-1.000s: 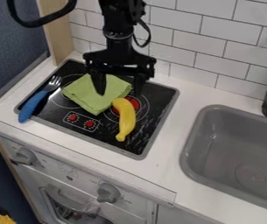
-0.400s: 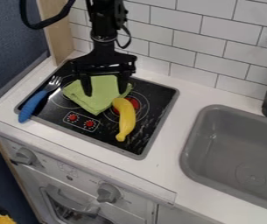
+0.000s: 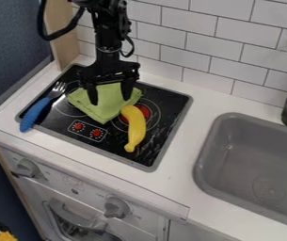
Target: Move the green towel to the upper left of the stove
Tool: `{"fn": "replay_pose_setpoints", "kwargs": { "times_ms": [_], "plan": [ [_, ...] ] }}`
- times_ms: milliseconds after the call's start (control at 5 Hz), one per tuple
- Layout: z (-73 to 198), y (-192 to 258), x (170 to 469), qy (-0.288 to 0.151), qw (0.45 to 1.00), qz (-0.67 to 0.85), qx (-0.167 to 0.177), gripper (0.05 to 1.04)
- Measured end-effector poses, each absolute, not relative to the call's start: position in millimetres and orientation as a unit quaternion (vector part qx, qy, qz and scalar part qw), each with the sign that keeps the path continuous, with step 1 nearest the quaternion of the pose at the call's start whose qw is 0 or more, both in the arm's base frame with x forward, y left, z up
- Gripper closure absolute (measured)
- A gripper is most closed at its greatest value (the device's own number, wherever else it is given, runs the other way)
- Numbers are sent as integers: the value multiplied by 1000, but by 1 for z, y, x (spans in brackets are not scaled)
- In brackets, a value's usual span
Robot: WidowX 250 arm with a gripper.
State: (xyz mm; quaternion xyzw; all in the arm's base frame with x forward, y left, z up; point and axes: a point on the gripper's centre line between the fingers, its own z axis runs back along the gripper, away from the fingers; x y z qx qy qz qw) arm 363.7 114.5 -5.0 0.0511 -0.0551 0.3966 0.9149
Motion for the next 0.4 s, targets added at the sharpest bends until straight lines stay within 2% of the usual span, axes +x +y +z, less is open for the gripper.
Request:
{"fn": "replay_pose_setpoints", "kwargs": {
  "times_ms": [200, 400],
  "plan": [
    [-24, 120, 380, -44, 912, 403, 58, 85],
    [-29, 126, 388, -39, 910, 408, 60, 84]
  ]
}}
